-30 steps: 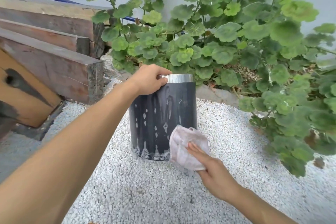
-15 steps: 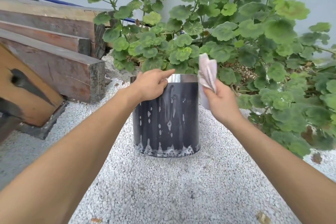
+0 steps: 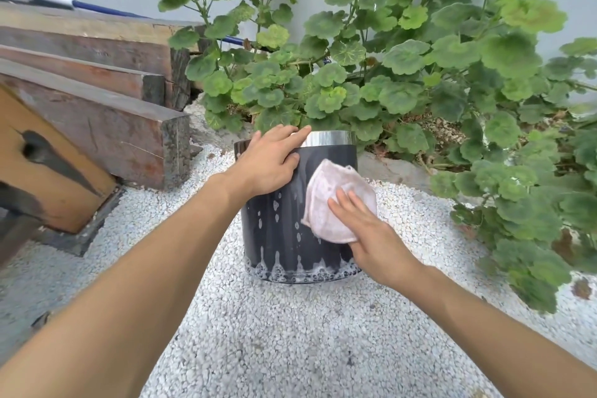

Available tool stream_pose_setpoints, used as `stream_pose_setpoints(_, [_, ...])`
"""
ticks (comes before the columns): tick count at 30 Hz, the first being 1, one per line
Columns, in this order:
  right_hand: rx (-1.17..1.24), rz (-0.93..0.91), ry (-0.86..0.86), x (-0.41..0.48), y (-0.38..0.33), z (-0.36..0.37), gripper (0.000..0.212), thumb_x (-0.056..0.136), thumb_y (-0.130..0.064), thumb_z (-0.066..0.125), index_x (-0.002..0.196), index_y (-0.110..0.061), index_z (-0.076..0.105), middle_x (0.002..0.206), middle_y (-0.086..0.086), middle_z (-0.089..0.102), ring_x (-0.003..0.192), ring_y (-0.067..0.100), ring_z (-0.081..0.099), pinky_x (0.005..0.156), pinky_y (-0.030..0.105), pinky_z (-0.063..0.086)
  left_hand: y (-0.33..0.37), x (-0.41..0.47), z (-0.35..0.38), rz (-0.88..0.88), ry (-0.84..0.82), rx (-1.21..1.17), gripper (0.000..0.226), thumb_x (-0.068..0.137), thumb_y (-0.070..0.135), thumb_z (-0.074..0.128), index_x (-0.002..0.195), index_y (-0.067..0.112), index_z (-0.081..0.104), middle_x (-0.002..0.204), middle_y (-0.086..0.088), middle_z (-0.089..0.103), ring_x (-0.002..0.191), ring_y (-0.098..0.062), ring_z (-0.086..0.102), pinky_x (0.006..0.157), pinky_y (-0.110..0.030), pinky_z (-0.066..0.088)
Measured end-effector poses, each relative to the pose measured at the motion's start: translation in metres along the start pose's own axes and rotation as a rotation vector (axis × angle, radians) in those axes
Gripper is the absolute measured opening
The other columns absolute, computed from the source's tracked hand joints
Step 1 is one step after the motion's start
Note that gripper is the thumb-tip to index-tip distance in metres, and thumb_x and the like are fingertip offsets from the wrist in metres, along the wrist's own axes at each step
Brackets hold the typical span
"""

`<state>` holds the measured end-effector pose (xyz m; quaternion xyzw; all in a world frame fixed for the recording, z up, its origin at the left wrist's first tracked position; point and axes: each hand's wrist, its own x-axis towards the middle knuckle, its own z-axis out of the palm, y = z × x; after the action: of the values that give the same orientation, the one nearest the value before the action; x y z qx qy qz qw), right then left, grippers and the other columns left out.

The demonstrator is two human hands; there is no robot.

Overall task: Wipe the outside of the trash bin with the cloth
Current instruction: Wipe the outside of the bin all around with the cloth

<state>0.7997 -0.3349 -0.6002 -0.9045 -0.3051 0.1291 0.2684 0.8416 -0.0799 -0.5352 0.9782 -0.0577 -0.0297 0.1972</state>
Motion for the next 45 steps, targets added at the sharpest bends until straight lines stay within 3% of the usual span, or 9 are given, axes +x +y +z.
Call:
stream_pose_setpoints(8, [0.108, 0.025, -0.102, -0.039, 0.012, 0.024, 0.081, 0.095, 0.003, 0.051, 0.154, -0.041, 0.018, 0.163, -0.024, 0.005, 0.148, -0.010, -0.006, 0.126, 0.032, 0.005, -0.003, 0.002, 0.010, 0.022, 0.046, 0.101, 0.058, 0.106, 0.037, 0.032, 0.160, 0.033, 0.012, 0.169, -0.002, 0.009, 0.155, -0.025, 0.006, 0.124, -0.053, 0.005])
stream_pose_setpoints(10, [0.267, 0.064, -0.094, -0.047, 0.010, 0.024, 0.074, 0.098, -0.001, 0.053, 0.151, -0.045, 0.026, 0.160, -0.025, 0.019, 0.145, -0.012, 0.019, 0.123, 0.031, 0.024, -0.004, -0.001, 0.013, 0.029, 0.063, 0.117, 0.058, 0.106, 0.040, 0.030, 0.160, 0.033, 0.010, 0.169, -0.002, 0.006, 0.155, -0.025, 0.005, 0.124, -0.053, 0.005])
stream_pose_setpoints(12, [0.553, 0.222, -0.038, -0.049, 0.001, 0.015, 0.060, 0.101, -0.007, 0.053, 0.145, -0.046, 0.041, 0.151, -0.019, 0.044, 0.115, -0.006, 0.060, 0.090, 0.026, 0.055, -0.004, -0.003, 0.015, 0.038, 0.072, 0.107, 0.059, 0.106, 0.040, 0.029, 0.160, 0.031, 0.009, 0.169, -0.001, 0.005, 0.156, -0.023, 0.003, 0.124, -0.053, 0.005])
stream_pose_setpoints(15, [0.931, 0.482, 0.176, -0.033, -0.014, -0.009, 0.036, 0.102, -0.018, 0.049, 0.132, -0.034, 0.059, 0.124, -0.006, 0.069, 0.103, 0.013, 0.068, 0.083, 0.034, 0.058, -0.007, -0.007, 0.014, 0.048, 0.092, 0.078, 0.060, 0.106, 0.039, 0.031, 0.161, 0.025, 0.010, 0.169, 0.002, 0.005, 0.156, -0.018, 0.001, 0.125, -0.050, 0.004])
stream_pose_setpoints(18, [0.980, 0.456, 0.392, -0.007, -0.019, -0.038, 0.032, 0.104, -0.018, 0.049, 0.130, -0.030, 0.063, 0.121, -0.007, 0.071, 0.114, 0.017, 0.065, 0.104, 0.049, 0.049, -0.011, -0.011, 0.015, 0.067, 0.101, 0.079, 0.062, 0.106, 0.039, 0.032, 0.161, 0.024, 0.009, 0.169, 0.004, 0.004, 0.156, -0.017, 0.000, 0.126, -0.046, 0.002])
stream_pose_setpoints(23, [0.503, 0.158, 0.491, 0.033, -0.027, -0.059, 0.044, 0.104, -0.021, 0.050, 0.145, -0.037, 0.049, 0.135, -0.019, 0.061, 0.121, 0.004, 0.057, 0.095, 0.022, 0.045, -0.007, -0.015, 0.021, 0.068, 0.114, 0.112, 0.064, 0.106, 0.040, 0.031, 0.161, 0.021, 0.005, 0.169, 0.004, 0.000, 0.156, -0.019, -0.003, 0.126, -0.047, -0.001])
stream_pose_setpoints(29, [0.055, 0.008, 0.266, 0.063, -0.029, -0.022, 0.066, 0.100, -0.003, 0.049, 0.158, -0.025, 0.026, 0.166, -0.007, 0.016, 0.154, 0.012, 0.005, 0.125, 0.037, 0.013, -0.009, -0.014, 0.021, 0.070, 0.113, 0.101, 0.063, 0.104, 0.029, 0.033, 0.161, 0.021, 0.008, 0.169, 0.004, 0.004, 0.156, -0.020, 0.001, 0.125, -0.048, 0.000])
stream_pose_setpoints(33, [0.013, -0.003, 0.226, 0.057, -0.031, -0.011, 0.073, 0.097, 0.003, 0.047, 0.159, -0.027, 0.022, 0.167, -0.011, 0.007, 0.153, 0.006, -0.005, 0.116, 0.019, 0.007, -0.010, -0.011, 0.016, 0.080, 0.083, 0.092, 0.066, 0.100, 0.019, 0.035, 0.161, 0.020, 0.009, 0.169, 0.003, 0.007, 0.155, -0.022, 0.004, 0.125, -0.048, 0.001])
stream_pose_setpoints(45, [-0.087, 0.001, -0.053, -0.021, -0.020, 0.039, 0.090, 0.092, 0.004, 0.050, 0.154, -0.042, 0.004, 0.164, -0.021, -0.011, 0.147, -0.004, -0.024, 0.127, 0.038, 0.008, -0.013, -0.009, 0.016, 0.077, 0.083, 0.120, 0.071, 0.096, 0.015, 0.038, 0.161, 0.022, 0.009, 0.169, 0.003, 0.007, 0.154, -0.024, 0.010, 0.125, -0.048, 0.005])
